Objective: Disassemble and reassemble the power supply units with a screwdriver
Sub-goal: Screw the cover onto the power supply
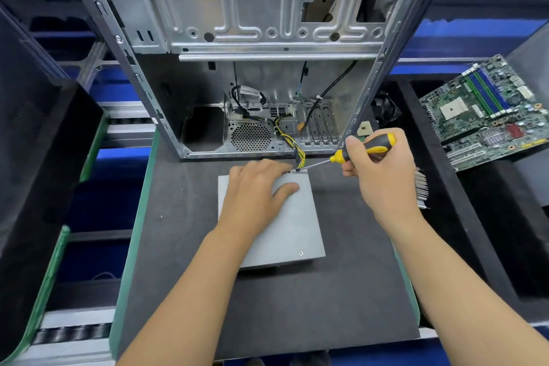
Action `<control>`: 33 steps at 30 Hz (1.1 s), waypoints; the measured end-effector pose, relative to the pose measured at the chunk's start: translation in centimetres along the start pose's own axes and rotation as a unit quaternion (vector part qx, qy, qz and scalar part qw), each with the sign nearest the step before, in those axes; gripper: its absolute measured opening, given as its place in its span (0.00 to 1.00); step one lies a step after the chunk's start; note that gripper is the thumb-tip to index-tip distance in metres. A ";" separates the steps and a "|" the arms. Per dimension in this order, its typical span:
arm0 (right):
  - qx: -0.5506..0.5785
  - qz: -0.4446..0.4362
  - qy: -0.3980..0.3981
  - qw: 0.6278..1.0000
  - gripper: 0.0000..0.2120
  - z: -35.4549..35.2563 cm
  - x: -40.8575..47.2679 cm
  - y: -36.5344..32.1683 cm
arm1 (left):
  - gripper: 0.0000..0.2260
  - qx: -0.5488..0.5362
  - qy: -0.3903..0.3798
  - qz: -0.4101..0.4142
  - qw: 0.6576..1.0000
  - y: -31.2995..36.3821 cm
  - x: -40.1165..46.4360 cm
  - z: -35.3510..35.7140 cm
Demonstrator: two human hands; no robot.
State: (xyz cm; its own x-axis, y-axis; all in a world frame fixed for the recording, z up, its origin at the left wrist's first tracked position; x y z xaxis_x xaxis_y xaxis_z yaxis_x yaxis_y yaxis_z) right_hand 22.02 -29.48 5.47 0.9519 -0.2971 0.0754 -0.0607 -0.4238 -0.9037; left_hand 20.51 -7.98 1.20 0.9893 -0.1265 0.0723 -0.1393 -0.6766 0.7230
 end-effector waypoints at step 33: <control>-0.530 -0.321 -0.305 0.723 0.08 10.1 -1.3 -15.1 | 0.08 -0.044 0.090 -0.013 0.995 -0.8 0.5 -0.9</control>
State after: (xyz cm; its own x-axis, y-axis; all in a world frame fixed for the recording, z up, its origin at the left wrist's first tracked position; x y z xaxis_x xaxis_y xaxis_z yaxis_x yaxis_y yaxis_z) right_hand 24.76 -14.07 14.79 0.8217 0.5484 -0.1552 0.5646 -0.8204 0.0904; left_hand 21.14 -6.88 1.23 0.9852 0.0277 0.1692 -0.1172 -0.6112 0.7827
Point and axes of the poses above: each hand's wrist, its own x-axis towards the middle knuckle, its own z-axis out of the palm, y = z × x, the point moved 10 cm from there along x, towards the middle knuckle, and after that the axes turned 14 degrees about -x, right-handed, at the moved point
